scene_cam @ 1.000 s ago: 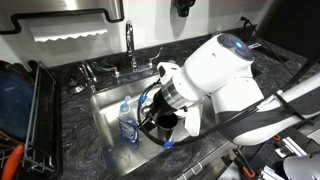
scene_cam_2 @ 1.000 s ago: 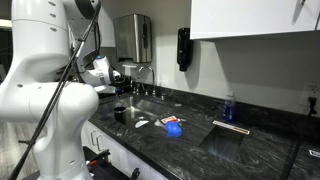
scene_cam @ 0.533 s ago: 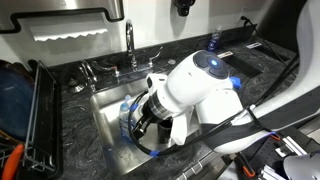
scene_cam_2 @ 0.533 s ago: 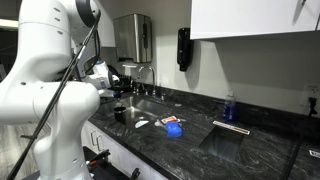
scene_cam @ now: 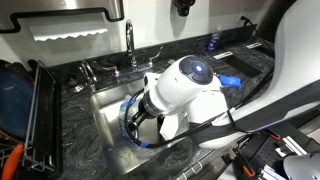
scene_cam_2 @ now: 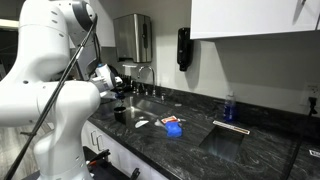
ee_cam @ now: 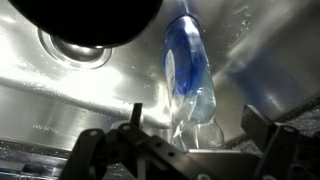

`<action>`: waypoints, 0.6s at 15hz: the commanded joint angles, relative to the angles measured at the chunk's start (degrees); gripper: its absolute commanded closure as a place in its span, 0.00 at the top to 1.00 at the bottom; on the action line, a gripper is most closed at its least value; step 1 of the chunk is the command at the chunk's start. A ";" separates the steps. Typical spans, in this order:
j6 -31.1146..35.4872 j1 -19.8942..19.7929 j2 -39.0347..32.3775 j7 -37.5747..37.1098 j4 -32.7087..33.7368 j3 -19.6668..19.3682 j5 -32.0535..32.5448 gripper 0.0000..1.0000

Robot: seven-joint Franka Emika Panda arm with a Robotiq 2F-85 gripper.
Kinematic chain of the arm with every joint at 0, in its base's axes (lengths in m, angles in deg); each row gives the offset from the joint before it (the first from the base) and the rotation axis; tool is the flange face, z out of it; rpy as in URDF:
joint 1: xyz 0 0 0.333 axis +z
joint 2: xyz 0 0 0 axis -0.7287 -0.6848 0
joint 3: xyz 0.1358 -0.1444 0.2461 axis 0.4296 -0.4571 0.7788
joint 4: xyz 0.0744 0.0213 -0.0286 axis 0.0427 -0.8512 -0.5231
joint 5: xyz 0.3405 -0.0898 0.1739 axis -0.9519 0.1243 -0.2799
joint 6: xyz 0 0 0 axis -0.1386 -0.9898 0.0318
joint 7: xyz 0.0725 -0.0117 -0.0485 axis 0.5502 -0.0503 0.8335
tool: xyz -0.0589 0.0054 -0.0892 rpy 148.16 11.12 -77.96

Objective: Pick up the bottle from the sink and put it on the counter

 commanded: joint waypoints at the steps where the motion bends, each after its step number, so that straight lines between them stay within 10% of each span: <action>1: 0.61 0.98 -3.35 -2.46 3.26 -0.33 -1.18 1.00; 3: 0.43 0.50 -4.19 -3.02 4.09 0.51 -1.23 1.00; 4: 0.52 1.31 -4.76 -3.58 4.46 -0.33 -0.92 0.75; 9: 1.20 1.94 -5.88 -4.72 5.33 -0.98 -0.60 0.45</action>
